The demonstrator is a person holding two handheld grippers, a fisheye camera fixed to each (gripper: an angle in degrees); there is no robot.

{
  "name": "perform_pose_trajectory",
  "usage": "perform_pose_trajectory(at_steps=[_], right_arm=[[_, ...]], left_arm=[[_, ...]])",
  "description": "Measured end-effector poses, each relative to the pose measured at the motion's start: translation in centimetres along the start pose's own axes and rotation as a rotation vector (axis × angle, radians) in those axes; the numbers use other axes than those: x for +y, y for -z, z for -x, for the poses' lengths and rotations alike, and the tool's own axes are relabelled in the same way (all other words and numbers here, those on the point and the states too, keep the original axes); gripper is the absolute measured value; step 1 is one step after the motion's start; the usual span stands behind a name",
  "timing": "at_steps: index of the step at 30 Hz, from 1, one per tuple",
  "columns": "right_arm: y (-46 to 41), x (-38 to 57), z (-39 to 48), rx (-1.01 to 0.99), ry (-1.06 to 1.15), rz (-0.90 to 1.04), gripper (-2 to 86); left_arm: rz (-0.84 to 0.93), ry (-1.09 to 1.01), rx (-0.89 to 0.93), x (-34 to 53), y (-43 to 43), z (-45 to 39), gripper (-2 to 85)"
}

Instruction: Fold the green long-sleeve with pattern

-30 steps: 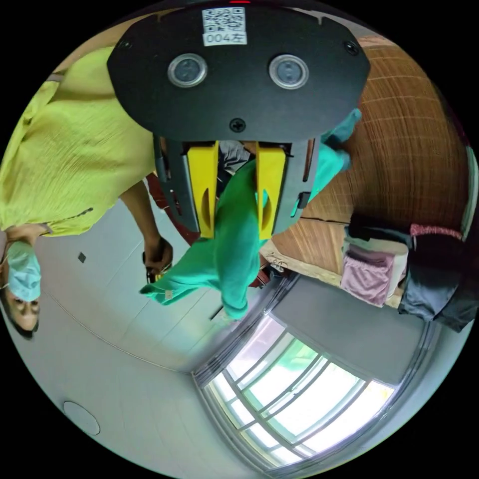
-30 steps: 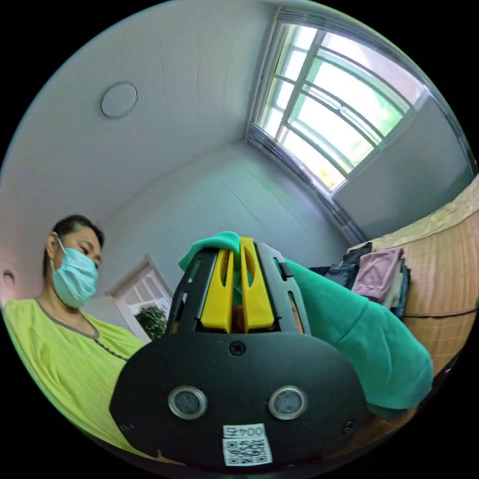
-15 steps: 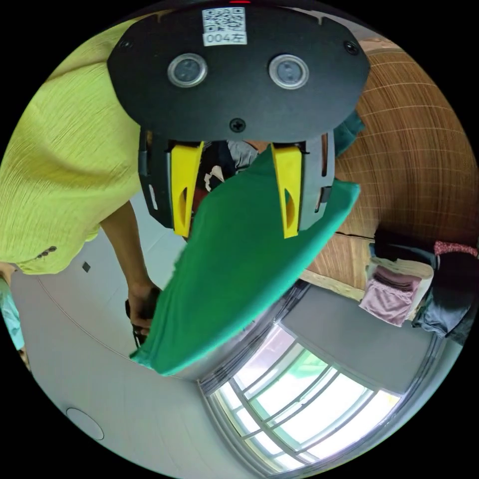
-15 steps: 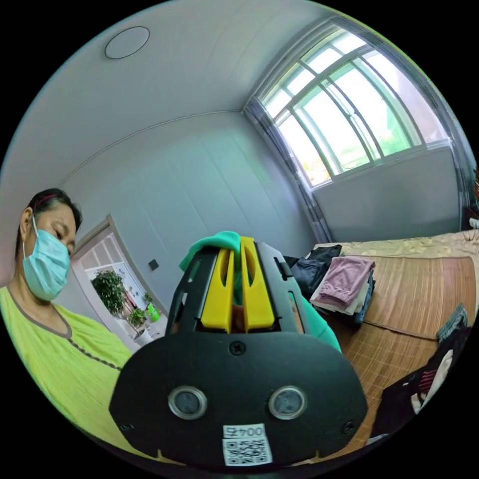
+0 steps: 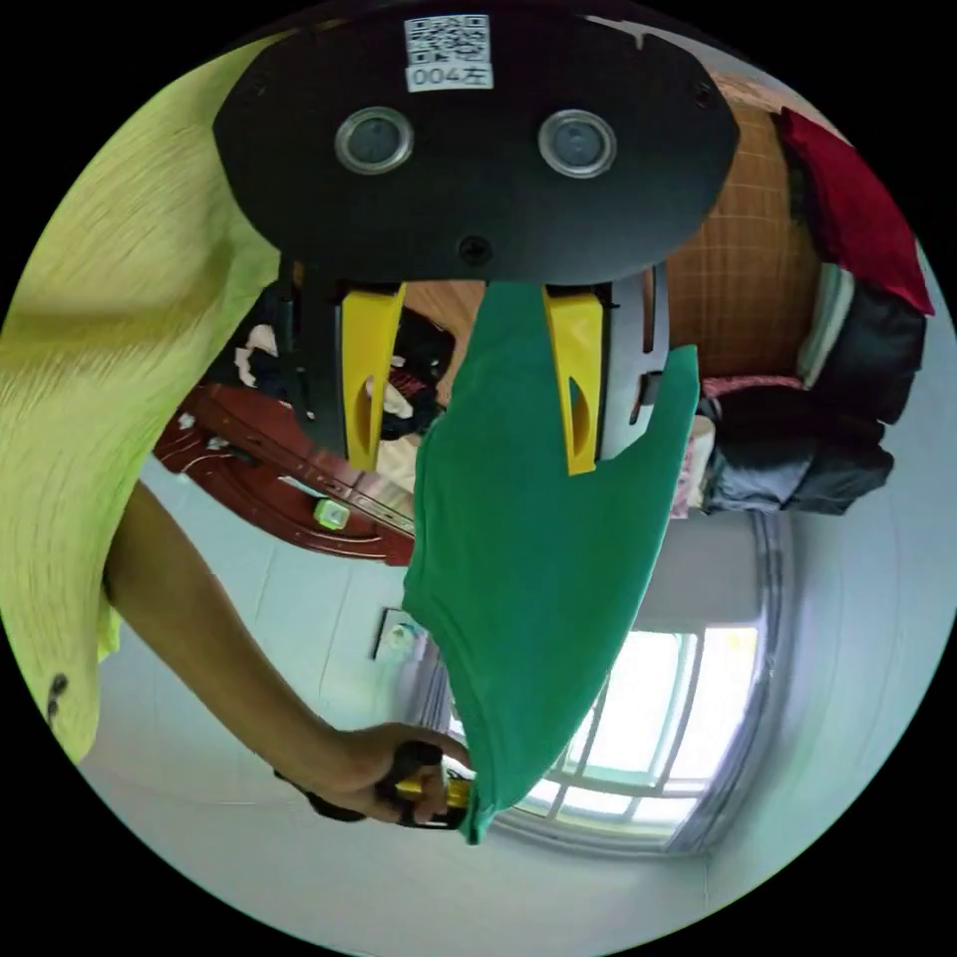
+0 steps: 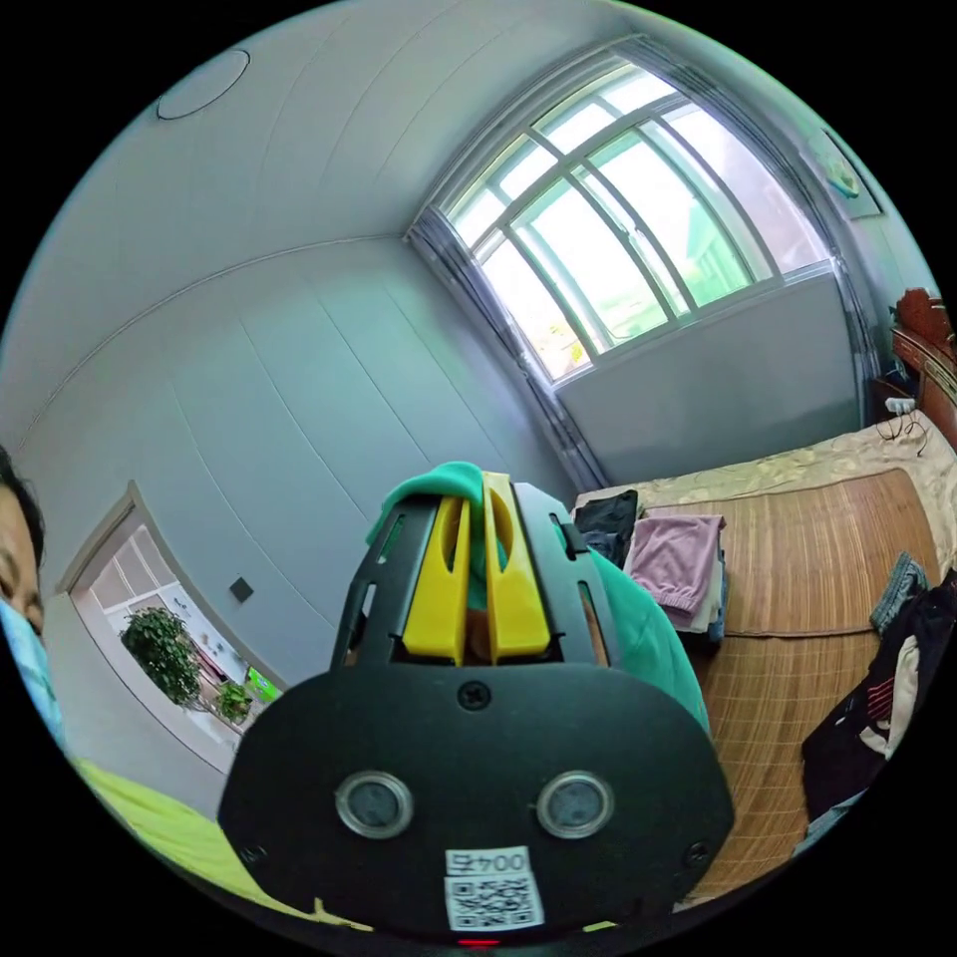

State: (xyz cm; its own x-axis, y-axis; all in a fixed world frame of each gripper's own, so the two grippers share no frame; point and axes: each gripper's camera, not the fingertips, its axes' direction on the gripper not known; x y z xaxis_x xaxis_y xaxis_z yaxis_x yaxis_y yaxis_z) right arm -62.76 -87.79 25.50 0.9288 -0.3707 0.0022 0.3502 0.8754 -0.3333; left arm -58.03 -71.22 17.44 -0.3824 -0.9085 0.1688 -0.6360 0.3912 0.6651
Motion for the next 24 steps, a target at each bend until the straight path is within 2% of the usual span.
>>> perform_pose_trajectory(at_steps=[7, 13, 19, 24], right_arm=[[-5.2, 0.3, 4.3, 0.032, -0.051, 0.026, 0.2], [-8.1, 0.6, 7.6, -0.022, -0.039, 0.084, 0.3], [-9.0, 0.9, 10.0, -0.087, -0.015, 0.143, 0.4], [-8.2, 1.0, 10.0, -0.136, -0.046, 0.181, 0.5]], left_arm=[[0.014, -0.052, -0.283, 2.7, -1.6, -1.9, 24.6], [0.019, -0.01, -0.359, 4.4, -4.4, -3.0, 24.9], [-0.012, -0.007, -0.345, 6.5, -6.2, -4.8, 24.6], [0.001, -0.02, -0.551, 7.6, -6.3, -3.6, 24.7]])
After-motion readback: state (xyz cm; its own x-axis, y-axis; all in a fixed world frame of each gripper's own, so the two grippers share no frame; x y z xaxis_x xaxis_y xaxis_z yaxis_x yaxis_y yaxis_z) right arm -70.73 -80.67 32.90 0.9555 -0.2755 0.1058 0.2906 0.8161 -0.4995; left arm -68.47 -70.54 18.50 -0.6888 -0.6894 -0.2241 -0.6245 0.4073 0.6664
